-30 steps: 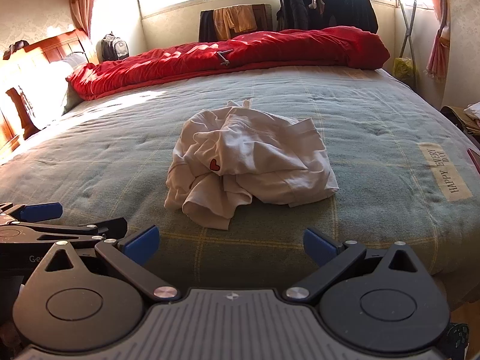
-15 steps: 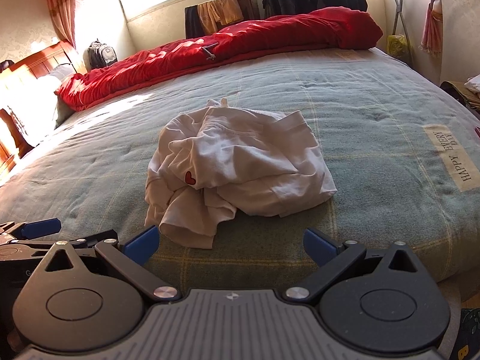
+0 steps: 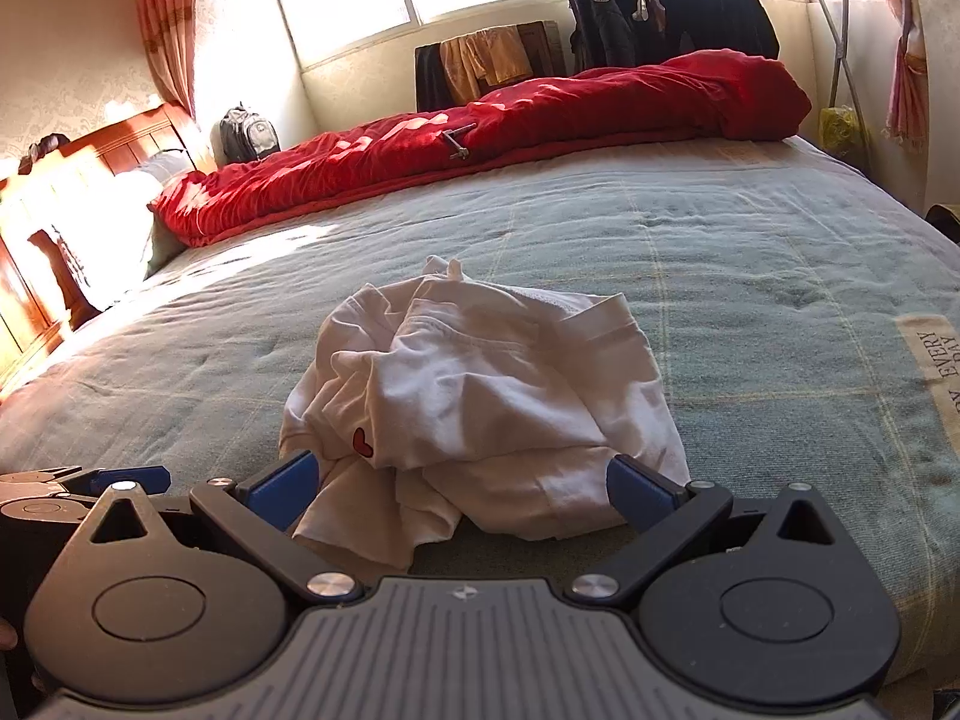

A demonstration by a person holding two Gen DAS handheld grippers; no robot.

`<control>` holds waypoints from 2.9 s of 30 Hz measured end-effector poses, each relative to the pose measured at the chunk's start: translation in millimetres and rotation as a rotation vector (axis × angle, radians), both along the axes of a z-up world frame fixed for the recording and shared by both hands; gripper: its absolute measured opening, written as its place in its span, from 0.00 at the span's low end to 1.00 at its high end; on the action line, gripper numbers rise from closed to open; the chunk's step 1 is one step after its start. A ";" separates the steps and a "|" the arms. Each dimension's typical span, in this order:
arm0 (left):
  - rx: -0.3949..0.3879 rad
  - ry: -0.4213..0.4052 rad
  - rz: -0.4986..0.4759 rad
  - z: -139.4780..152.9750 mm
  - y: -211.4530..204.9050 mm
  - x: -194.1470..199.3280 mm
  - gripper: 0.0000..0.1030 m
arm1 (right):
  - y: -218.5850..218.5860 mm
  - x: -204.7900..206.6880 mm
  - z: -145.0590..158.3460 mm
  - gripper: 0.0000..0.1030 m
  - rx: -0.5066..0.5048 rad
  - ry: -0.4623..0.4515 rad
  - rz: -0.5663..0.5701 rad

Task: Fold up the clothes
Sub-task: 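Move both tools toward the crumpled white T-shirt, then grasp a fold of the white T-shirt with the left gripper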

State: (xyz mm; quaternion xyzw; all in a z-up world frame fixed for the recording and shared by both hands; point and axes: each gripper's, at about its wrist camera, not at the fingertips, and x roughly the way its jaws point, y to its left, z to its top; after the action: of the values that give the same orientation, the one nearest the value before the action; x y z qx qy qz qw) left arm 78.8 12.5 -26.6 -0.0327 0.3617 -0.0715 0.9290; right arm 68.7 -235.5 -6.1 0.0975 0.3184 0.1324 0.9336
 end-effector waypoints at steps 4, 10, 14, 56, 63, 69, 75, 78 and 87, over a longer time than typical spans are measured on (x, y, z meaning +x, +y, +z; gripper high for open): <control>0.045 -0.003 -0.012 0.4 -1.4 9.8 1.00 | -7.3 8.6 13.8 1.00 0.012 -0.061 0.025; 0.056 -0.061 -0.042 2.5 -1.6 14.6 1.00 | -2.6 26.0 25.0 1.00 -0.060 -0.124 0.171; 0.049 -0.111 -0.058 4.8 0.0 16.1 1.00 | 9.4 31.7 12.0 1.00 -0.188 -0.110 0.213; -0.136 0.051 0.000 1.9 25.2 49.5 0.81 | -40.8 17.7 4.0 1.00 -0.046 -0.206 0.137; -0.187 0.112 -0.049 18.5 30.5 87.6 0.30 | -40.8 17.3 0.5 1.00 -0.035 -0.195 0.147; -0.379 0.172 -0.100 3.2 32.0 116.9 0.29 | -38.6 15.7 1.2 1.00 -0.063 -0.188 0.157; -0.408 0.212 -0.086 -18.9 38.1 123.1 0.28 | -39.3 19.0 0.2 1.00 -0.076 -0.166 0.149; -0.452 0.208 -0.094 -22.8 46.1 121.6 0.28 | -37.5 21.3 -1.5 1.00 -0.072 -0.155 0.156; -0.286 0.115 -0.202 -9.2 18.9 113.6 0.03 | -27.6 19.0 0.1 0.97 -0.068 -0.136 0.173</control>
State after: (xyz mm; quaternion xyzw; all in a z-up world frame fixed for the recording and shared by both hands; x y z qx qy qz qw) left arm 192.5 31.3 -35.8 -0.1319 0.4017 -0.2132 0.8808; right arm 87.7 -263.1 -6.0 0.0289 0.2657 0.2080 0.9409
